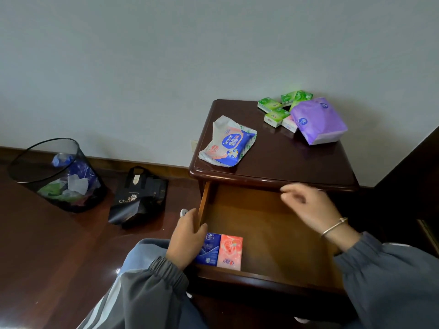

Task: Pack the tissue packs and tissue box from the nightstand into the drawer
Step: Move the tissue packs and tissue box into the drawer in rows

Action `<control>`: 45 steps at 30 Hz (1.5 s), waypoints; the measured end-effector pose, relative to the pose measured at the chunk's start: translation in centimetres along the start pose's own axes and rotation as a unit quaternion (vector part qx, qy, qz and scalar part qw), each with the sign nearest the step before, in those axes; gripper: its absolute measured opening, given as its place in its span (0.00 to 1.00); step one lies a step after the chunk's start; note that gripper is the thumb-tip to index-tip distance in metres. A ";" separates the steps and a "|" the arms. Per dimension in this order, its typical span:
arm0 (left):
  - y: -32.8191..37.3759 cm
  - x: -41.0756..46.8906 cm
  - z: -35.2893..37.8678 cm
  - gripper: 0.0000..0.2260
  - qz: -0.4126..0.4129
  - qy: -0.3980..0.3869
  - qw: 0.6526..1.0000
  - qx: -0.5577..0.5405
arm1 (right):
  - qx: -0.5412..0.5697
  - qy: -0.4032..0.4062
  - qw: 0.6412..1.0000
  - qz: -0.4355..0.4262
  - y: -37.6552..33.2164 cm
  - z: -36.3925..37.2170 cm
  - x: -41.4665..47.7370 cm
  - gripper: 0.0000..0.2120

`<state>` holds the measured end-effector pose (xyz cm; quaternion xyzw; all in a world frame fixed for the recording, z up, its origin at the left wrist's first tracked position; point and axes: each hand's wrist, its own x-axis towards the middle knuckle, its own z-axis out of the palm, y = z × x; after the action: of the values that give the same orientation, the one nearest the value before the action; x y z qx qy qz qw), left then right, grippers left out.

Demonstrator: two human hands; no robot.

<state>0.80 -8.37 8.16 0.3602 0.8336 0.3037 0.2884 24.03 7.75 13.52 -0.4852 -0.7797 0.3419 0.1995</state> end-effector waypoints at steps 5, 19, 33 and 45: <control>5.3 1.6 -1.8 0.21 0.146 0.108 0.983 0.005 | -0.153 0.201 0.967 -0.018 4.1 -6.2 5.7 0.19; 17.7 13.8 1.5 0.17 0.334 0.113 0.921 0.168 | -0.205 0.136 0.960 0.132 6.0 -7.0 19.8 0.41; 26.3 24.7 9.6 0.30 0.362 0.046 0.896 0.251 | -0.265 0.288 0.917 0.074 9.1 -4.2 14.8 0.22; 27.6 24.5 10.6 0.29 0.353 -0.086 0.836 0.411 | -0.234 0.304 0.919 0.086 8.5 -4.1 14.6 0.22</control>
<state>5.87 29.14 14.57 0.7403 0.6696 -0.0183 0.0575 25.39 24.74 9.83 -0.6637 -0.6947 0.0014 0.2774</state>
